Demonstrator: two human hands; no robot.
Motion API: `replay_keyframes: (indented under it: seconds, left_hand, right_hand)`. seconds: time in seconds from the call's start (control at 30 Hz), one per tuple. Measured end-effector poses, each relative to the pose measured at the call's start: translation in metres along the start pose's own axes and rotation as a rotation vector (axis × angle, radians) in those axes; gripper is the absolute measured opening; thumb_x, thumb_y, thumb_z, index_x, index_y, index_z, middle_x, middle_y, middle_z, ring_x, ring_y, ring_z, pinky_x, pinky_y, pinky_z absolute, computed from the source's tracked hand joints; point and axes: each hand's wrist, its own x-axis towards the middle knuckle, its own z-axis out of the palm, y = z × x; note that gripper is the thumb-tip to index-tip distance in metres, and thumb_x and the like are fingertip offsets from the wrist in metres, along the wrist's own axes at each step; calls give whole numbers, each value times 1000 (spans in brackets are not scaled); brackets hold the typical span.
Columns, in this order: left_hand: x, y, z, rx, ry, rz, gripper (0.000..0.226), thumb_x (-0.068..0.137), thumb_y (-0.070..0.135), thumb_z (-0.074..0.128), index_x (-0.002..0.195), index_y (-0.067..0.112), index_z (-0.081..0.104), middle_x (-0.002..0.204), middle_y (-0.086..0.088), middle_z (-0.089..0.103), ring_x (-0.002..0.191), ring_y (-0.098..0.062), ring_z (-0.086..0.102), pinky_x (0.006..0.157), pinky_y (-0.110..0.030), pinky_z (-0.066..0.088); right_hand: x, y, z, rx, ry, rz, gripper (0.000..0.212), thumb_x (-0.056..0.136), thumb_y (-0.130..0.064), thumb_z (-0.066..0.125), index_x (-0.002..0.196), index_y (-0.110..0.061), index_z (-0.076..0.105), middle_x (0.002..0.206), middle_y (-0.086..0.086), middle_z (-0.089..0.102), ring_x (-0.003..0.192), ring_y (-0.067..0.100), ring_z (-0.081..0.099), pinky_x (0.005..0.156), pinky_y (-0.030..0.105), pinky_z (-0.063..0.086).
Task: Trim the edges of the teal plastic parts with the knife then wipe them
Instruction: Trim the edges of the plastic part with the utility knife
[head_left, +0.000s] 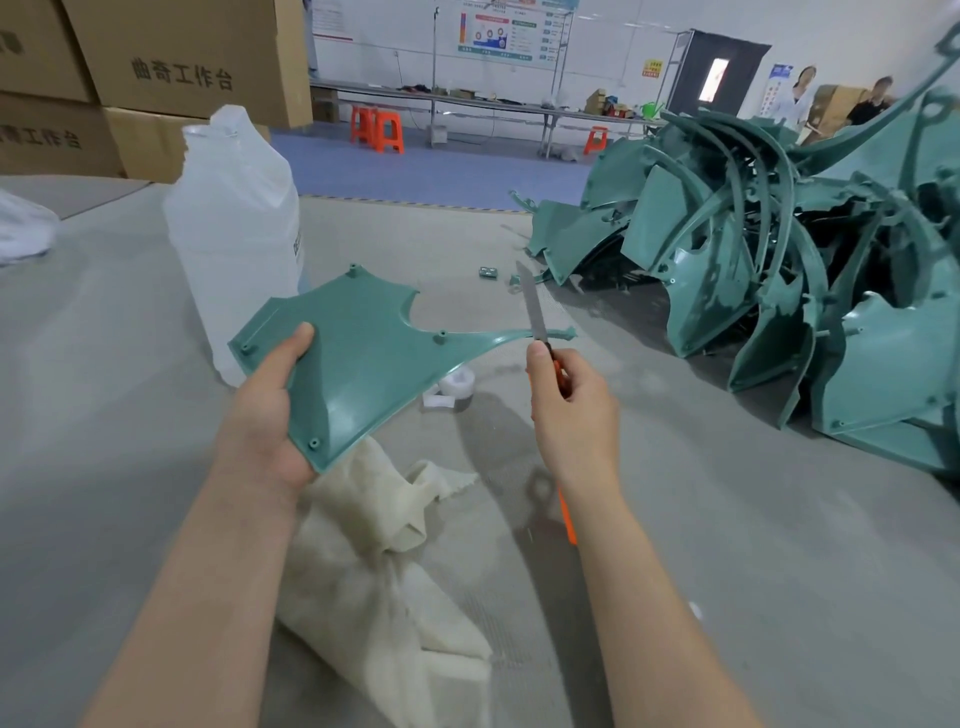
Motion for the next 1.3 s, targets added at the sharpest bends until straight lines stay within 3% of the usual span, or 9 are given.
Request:
replay_keyframes:
  seconds: [0.07,0.33,0.7,0.83,1.0,1.1,1.13,1.23,1.3]
  left_hand:
    - [0,-1,0,9,14,3,17,95,26,53,101,17,67,91,-1,76,78,-17,73,56,-30,58]
    - [0,-4,6,-11,104,-14,12,94,24,57,97,16,66,82,-1,76,69,-17,73,51,-29,57]
    - [-4,-7,13,-85,203,-76,13,93,22,60,103,16,66,86,-2,75,69,-17,73,52,-29,57]
    - [-6,-11,17,-118,238,-95,16,94,21,59,108,15,62,97,-4,72,73,-18,71,50,-28,56]
    - [-6,-9,18,-154,228,-133,20,93,19,59,112,13,62,76,-2,74,58,-15,70,45,-23,53]
    - [-6,-7,16,-142,223,-140,7,93,18,59,95,14,65,67,0,73,53,-12,69,42,-19,50]
    - [-6,-7,16,-133,223,-140,7,93,18,59,89,15,64,64,1,72,51,-11,68,41,-18,49]
    - [-7,-5,17,-108,221,-145,11,92,19,60,81,17,63,61,3,71,50,-9,67,41,-17,49]
    - [-7,-4,16,-79,214,-148,11,91,19,60,81,18,63,60,4,70,49,-9,67,40,-18,49]
  right_hand:
    - [-2,-2,3,-19,-16,-26,43,97,-41,49,65,-14,40,51,-10,38,53,9,32,49,23,24]
    - [-11,-8,10,-5,-45,-54,37,96,-42,50,65,-24,43,52,-17,44,53,6,39,50,19,28]
    - [-26,-19,23,-38,-108,-152,25,96,-41,52,73,-31,50,55,-25,51,55,4,45,53,20,31]
    - [-33,-18,31,-71,-156,-215,22,94,-43,54,81,-26,58,51,-12,47,53,9,42,54,27,35]
    - [-25,-21,21,6,-92,-190,24,95,-44,53,80,-25,56,55,-15,52,54,7,47,53,22,37]
    - [-9,-16,4,94,44,-46,28,97,-44,47,80,-23,53,64,-5,53,66,24,57,61,42,50]
    - [-5,-14,-1,114,71,-11,29,98,-43,45,80,-21,51,66,1,52,67,28,58,60,42,51]
    - [2,-6,-10,166,109,39,28,100,-38,46,78,-20,48,70,8,48,67,34,54,47,19,46]
    - [4,-3,-12,170,107,52,27,99,-37,47,78,-21,48,72,10,47,66,31,50,43,16,42]
